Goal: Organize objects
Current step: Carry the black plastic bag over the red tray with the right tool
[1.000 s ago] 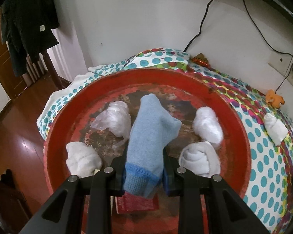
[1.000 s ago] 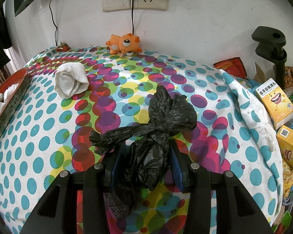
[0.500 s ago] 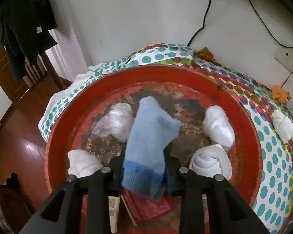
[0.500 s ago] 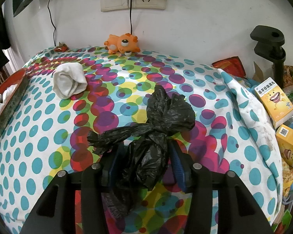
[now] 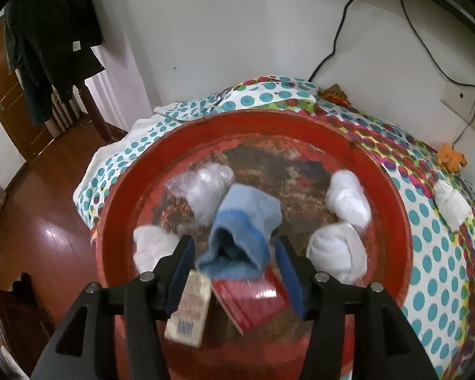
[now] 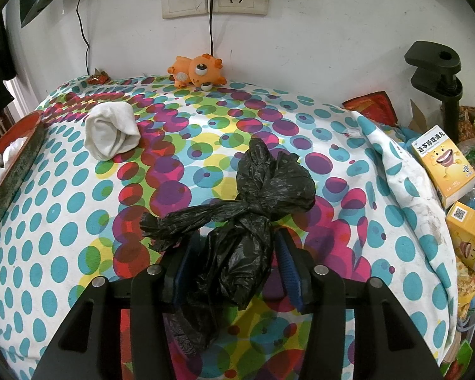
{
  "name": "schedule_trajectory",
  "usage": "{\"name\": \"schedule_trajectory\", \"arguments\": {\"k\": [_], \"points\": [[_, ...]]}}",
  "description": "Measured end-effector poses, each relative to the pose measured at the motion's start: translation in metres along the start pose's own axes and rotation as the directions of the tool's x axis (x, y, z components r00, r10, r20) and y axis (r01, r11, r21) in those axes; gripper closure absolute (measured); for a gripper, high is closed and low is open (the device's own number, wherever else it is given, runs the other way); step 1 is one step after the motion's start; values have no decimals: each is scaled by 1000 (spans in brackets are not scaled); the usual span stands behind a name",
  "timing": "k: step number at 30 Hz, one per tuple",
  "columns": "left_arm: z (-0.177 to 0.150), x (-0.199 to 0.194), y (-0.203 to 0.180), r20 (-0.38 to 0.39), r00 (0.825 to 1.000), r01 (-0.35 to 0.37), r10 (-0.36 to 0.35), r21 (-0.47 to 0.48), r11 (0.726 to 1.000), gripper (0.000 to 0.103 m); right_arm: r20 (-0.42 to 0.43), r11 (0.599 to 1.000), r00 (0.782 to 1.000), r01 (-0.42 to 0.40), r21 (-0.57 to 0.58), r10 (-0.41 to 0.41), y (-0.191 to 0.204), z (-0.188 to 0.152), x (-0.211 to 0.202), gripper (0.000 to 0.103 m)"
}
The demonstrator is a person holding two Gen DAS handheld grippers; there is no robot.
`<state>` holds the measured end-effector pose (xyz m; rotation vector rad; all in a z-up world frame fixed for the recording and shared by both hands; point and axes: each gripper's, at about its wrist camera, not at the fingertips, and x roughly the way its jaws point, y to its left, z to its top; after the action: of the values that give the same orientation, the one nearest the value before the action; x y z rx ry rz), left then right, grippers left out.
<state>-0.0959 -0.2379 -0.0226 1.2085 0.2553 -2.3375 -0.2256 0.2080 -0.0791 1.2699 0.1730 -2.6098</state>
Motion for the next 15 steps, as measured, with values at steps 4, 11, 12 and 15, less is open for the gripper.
{"name": "schedule_trajectory", "arguments": {"k": [4,11,12,15], "points": [[-19,-17,-7,2,1000,-9,9,8,1000,48,0,1000,1000,-1,1,1,-1,0,0,56],[-40,-32,-31,-1,1000,-14,14,80,997,48,-1,1000,1000,-2,5,2,-2,0,1,54],[-41,-35,-34,-2,1000,-7,7,94,996,48,-1,1000,1000,0,3,0,-1,0,1,54],[-45,-42,-40,2,1000,13,-13,114,993,48,-1,1000,1000,-11,10,11,-2,1,1,53]]}}
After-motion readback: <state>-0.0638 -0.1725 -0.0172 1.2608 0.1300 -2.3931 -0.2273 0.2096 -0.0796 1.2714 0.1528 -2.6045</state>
